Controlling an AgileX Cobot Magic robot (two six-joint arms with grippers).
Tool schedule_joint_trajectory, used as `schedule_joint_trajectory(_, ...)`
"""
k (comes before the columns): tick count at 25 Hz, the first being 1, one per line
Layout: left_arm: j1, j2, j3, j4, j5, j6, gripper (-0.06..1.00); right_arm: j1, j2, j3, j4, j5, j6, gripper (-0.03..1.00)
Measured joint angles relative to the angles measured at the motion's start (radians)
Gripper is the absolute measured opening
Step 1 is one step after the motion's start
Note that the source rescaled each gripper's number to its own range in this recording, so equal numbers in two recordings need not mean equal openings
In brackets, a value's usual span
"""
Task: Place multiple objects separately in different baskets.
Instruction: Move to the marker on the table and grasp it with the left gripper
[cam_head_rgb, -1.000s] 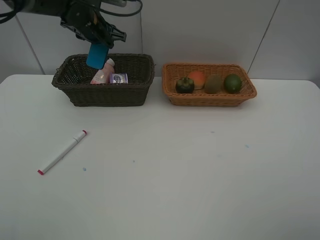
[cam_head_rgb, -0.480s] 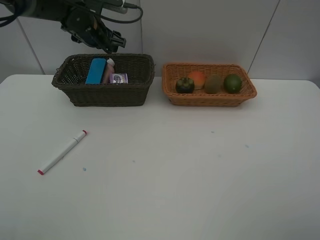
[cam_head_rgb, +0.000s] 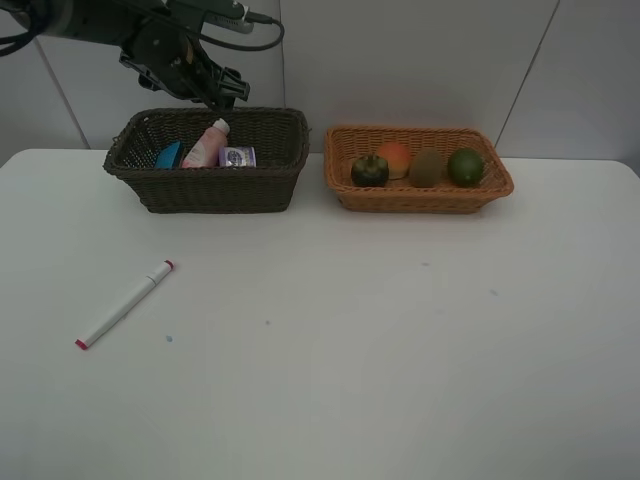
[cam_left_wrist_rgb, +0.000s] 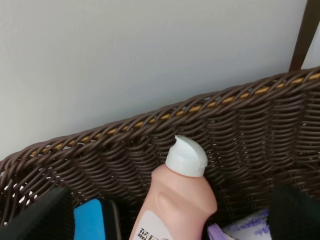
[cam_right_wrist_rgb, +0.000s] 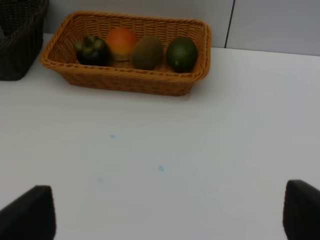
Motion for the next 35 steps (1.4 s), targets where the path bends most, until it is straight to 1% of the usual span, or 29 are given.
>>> schedule_joint_trajectory(7,-0.001,-0.030,0.000,0.003,0.017,0.016,0.98,0.000,0.000,0.000,0.000,0.000,0.000,0.99)
schedule_joint_trajectory(9,-0.007,-0.048,0.000,0.004,0.043,0.025,0.98,0.000,0.000,0.000,0.000,0.000,0.000,0.99)
schedule_joint_trajectory(14,-0.039,-0.105,0.001,0.007,0.154,0.050,0.98,0.000,0.000,0.000,0.000,0.000,0.000,0.99)
schedule_joint_trajectory(17,-0.055,-0.157,0.030,0.007,0.179,0.054,0.98,0.000,0.000,0.000,0.000,0.000,0.000,0.99)
schedule_joint_trajectory(20,-0.061,-0.227,0.109,-0.007,0.159,0.054,0.98,0.000,0.000,0.000,0.000,0.000,0.000,0.99)
schedule_joint_trajectory(23,-0.061,-0.302,0.217,-0.023,0.144,0.055,0.98,0.000,0.000,0.000,0.000,0.000,0.000,0.99)
schedule_joint_trajectory(30,-0.061,-0.456,0.427,-0.032,0.153,0.079,0.98,0.000,0.000,0.000,0.000,0.000,0.000,0.99)
schedule_joint_trajectory(33,-0.061,-0.511,0.508,-0.054,0.155,0.090,0.98,0.000,0.000,0.000,0.000,0.000,0.000,0.99)
schedule_joint_trajectory(35,-0.061,-0.539,0.556,-0.085,0.155,0.097,0.98,0.000,0.000,0.000,0.000,0.000,0.000,0.99)
